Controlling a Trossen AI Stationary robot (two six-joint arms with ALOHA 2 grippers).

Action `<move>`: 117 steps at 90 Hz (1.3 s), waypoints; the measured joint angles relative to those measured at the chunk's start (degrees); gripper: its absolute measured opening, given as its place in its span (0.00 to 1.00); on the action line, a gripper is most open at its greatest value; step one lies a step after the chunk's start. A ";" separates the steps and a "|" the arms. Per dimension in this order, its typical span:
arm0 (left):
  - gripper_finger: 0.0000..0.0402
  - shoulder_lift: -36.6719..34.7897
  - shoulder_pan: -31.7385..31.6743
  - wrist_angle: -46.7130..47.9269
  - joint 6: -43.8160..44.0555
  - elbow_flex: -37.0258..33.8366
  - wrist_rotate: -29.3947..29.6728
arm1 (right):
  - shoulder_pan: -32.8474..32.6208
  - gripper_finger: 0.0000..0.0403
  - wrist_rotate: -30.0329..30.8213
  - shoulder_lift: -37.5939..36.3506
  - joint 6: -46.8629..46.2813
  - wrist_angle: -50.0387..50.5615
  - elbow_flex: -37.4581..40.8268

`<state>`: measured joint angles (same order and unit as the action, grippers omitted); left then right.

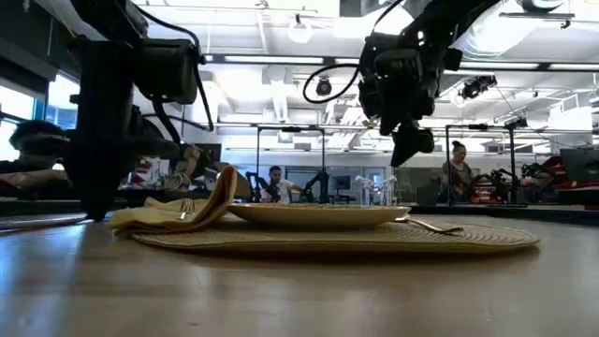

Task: Set table place
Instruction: Put the brown table knife on the brown placemat to the right of the brown spoon

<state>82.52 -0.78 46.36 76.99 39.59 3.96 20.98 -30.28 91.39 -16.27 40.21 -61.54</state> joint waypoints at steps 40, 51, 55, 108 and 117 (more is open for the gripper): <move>0.00 -11.28 0.70 5.34 1.21 0.22 2.25 | -1.91 0.72 0.22 0.00 1.16 0.69 0.00; 0.02 -10.36 1.98 6.50 1.59 0.31 -0.92 | -1.91 0.72 0.25 0.00 1.29 0.67 0.00; 0.04 -9.66 2.74 7.72 2.22 0.30 -2.43 | -1.91 0.72 0.25 0.00 1.29 0.69 0.00; 0.05 -1.47 4.12 -5.15 5.52 -7.56 -9.72 | -1.91 0.72 0.21 0.00 1.55 0.25 0.00; 0.05 -2.14 3.33 -4.67 3.00 -7.56 -9.59 | -1.91 0.72 0.21 0.00 1.27 0.26 0.02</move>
<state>80.38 2.55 41.69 79.99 32.03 -5.63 19.07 -30.06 91.39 -15.00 40.47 -61.52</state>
